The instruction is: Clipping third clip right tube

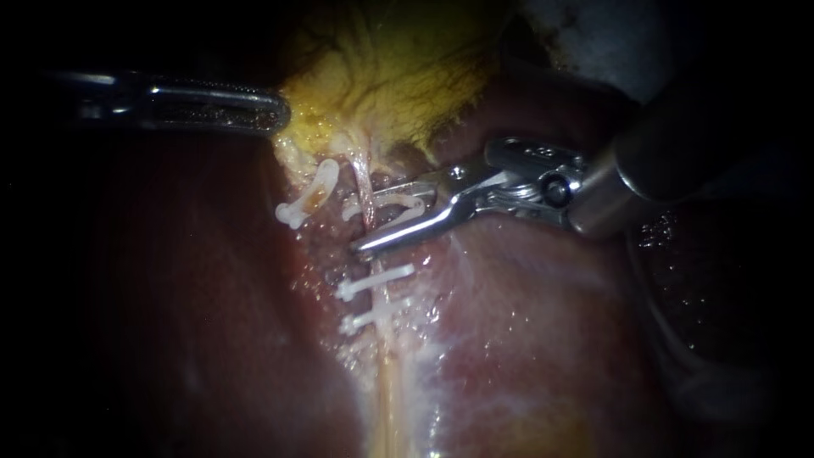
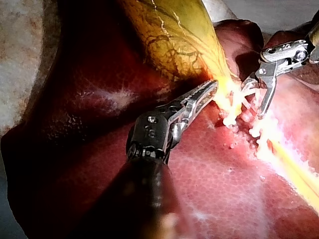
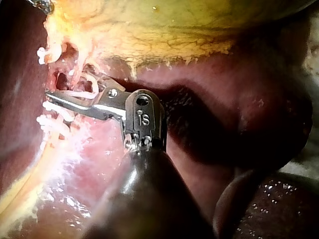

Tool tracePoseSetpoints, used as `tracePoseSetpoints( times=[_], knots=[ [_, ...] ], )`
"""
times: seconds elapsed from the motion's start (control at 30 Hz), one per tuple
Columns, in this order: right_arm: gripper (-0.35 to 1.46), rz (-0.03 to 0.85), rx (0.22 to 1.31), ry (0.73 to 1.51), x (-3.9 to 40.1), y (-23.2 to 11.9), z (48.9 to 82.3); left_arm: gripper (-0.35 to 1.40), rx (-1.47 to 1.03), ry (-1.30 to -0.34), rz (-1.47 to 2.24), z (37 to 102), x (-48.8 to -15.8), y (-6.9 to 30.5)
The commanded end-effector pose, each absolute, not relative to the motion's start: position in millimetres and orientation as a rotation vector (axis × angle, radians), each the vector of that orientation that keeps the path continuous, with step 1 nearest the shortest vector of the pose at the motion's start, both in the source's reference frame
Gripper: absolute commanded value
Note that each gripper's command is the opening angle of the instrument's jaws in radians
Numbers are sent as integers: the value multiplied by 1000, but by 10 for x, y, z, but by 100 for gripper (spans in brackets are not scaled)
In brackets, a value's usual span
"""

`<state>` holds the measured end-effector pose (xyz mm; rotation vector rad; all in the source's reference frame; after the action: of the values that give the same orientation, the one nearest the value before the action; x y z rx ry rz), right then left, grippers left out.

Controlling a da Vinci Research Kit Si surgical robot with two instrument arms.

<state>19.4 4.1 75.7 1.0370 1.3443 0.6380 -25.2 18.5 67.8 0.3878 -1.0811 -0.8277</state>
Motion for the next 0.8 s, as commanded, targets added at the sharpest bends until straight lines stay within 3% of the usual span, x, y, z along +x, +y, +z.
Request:
tracePoseSetpoints(
  times=[0.03, 0.17, 0.8],
  knots=[
    [57, 638, 1048, 1360, 193, 40, 755, -35, 387, -1081, -828, 678, -252, 185],
    [55, 628, 1096, 1420, 194, 38, 747, -35, 387, -1081, -828, 678, -252, 185],
    [46, 664, 1109, 1414, 197, 56, 699, -35, 388, -1081, -828, 678, -251, 185]
  ],
)
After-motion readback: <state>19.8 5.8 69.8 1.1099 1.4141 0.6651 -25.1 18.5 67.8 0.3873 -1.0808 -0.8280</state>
